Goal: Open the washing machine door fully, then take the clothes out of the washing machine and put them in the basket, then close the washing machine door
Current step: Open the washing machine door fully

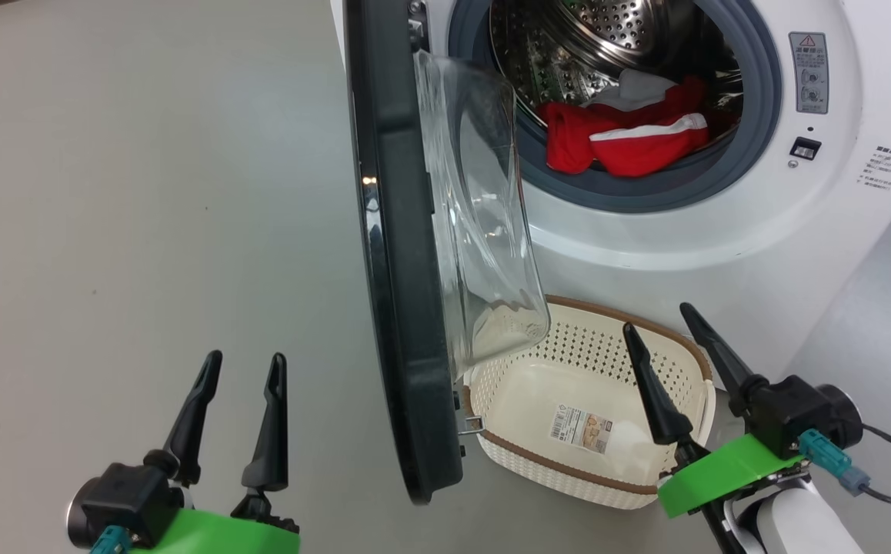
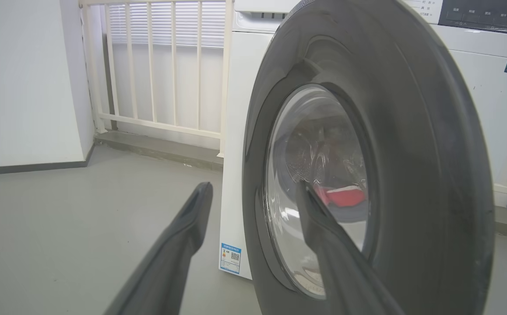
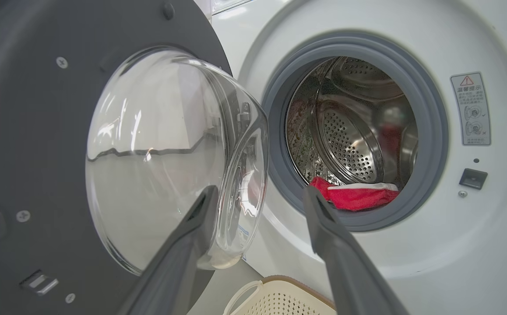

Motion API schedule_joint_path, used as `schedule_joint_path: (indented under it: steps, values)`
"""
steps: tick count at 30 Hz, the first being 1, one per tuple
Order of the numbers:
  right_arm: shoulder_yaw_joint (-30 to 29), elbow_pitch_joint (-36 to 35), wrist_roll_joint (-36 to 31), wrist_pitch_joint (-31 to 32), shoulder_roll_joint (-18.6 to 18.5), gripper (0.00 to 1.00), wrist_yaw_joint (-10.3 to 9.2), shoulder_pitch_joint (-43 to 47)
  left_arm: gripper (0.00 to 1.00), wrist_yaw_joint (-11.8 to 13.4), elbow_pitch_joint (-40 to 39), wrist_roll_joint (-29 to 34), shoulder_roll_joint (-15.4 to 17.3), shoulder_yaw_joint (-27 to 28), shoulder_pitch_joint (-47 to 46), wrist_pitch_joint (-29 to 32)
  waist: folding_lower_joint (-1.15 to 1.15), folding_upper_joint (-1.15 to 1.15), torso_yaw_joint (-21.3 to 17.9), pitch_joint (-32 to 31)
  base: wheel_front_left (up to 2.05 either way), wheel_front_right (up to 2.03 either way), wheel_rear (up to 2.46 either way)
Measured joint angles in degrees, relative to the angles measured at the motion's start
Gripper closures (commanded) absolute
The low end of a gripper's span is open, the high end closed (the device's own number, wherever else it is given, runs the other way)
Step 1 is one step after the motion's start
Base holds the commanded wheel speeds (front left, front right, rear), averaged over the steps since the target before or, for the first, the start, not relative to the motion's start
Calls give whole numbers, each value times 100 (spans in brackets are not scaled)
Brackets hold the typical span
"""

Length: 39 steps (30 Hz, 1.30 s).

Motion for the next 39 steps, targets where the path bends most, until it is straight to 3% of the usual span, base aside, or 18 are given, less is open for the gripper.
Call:
schedule_joint_path:
  steps: [17, 18, 19, 26, 39]
  values:
    - [157, -49, 115, 0, 3, 0, 1, 69, 0, 47, 41, 1, 0, -77, -1, 0, 0, 0, 1, 34, 0, 0, 0]
    - [158, -48, 118, 0, 3, 0, 1, 69, 86, 46, 60, 8, 1, -84, -1, 0, 0, 0, 3, 37, 0, 0, 0]
    - [159, -48, 123, 0, 3, 0, 1, 69, 100, 46, 76, 8, 0, -91, -1, 0, 0, 0, 5, 40, 0, 0, 0]
    - [160, -47, 164, 0, 3, 0, 1, 69, 100, 40, -22, 33, 0, -120, -8, 0, 0, 0, 17, 61, 0, 0, 0]
    - [188, -13, 166, 0, 3, 0, 1, 70, 100, 75, -1207, 242, 2, -127, -324, 0, 0, 0, -16, 85, 0, 0, 0]
